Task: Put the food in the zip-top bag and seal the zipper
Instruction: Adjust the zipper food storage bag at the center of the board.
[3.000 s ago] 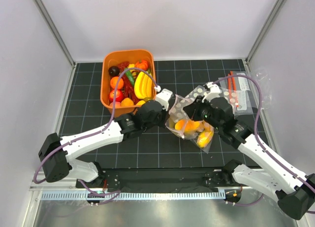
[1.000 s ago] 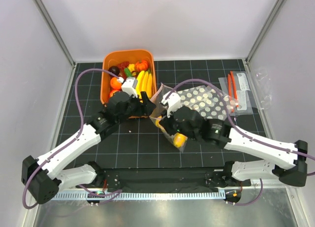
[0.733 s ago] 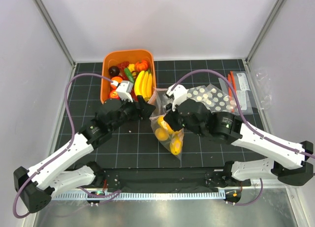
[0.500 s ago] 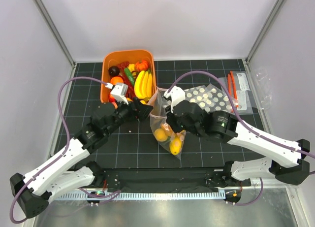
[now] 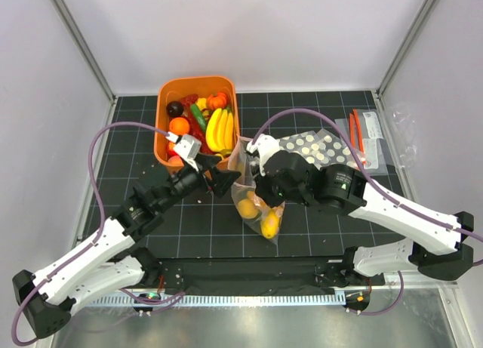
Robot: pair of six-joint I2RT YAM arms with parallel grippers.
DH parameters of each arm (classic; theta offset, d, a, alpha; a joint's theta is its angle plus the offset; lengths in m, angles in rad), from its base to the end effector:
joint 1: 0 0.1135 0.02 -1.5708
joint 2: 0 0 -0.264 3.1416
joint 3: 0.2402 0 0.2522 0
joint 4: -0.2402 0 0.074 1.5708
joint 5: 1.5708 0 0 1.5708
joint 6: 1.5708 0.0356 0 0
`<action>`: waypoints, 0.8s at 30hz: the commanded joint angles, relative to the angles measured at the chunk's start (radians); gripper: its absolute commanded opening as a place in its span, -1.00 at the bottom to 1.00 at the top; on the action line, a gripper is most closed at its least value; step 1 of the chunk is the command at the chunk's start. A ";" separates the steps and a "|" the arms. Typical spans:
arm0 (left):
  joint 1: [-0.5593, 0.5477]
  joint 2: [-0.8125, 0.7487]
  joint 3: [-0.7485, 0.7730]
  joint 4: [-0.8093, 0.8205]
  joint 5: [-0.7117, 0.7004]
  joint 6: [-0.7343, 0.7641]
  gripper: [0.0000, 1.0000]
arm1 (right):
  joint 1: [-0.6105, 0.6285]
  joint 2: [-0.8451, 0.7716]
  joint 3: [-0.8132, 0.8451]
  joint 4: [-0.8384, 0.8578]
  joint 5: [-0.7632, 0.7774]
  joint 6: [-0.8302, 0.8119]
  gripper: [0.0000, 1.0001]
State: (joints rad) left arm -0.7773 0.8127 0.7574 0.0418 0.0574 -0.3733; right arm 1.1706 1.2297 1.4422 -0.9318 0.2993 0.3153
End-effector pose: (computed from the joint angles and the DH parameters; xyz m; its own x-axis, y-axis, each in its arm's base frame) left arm 0.1382 -0.1389 0.3501 -0.2792 -0.2360 -0.9308 0.6866 0.6286 -0.3654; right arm 0.1031 0.2167 0.4014 -0.4901 -0.3981 -0.7754 -0.6749 0.7363 0.0486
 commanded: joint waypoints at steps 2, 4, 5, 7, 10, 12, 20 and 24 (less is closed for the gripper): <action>-0.004 -0.060 -0.041 0.138 0.169 0.131 0.66 | 0.003 0.008 0.073 -0.068 -0.058 -0.021 -0.95; -0.007 -0.063 -0.058 0.173 0.272 0.155 0.65 | 0.004 0.004 0.070 -0.073 -0.074 -0.031 -0.94; -0.008 -0.058 -0.059 0.182 0.300 0.162 0.65 | 0.004 0.002 0.069 -0.081 -0.078 -0.036 -0.95; -0.017 -0.037 -0.050 0.182 0.393 0.186 0.65 | 0.004 -0.002 0.066 -0.090 -0.084 -0.047 -0.95; -0.043 0.002 -0.024 0.175 0.484 0.203 0.65 | 0.004 -0.009 0.047 -0.108 -0.089 -0.065 -0.95; -0.060 0.051 0.017 0.118 0.510 0.226 0.58 | 0.004 -0.013 0.044 -0.116 -0.092 -0.073 -0.95; -0.082 0.094 0.046 0.064 0.506 0.258 0.38 | 0.004 -0.061 0.050 -0.130 -0.077 -0.088 -0.94; -0.089 0.098 0.045 0.055 0.492 0.266 0.25 | 0.004 -0.082 0.060 -0.140 -0.078 -0.096 -0.94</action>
State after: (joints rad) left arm -0.8589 0.9218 0.7692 0.0994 0.5362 -0.1333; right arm 1.1706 1.1862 1.4719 -1.0649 0.2230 0.2443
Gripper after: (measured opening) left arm 0.636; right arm 0.164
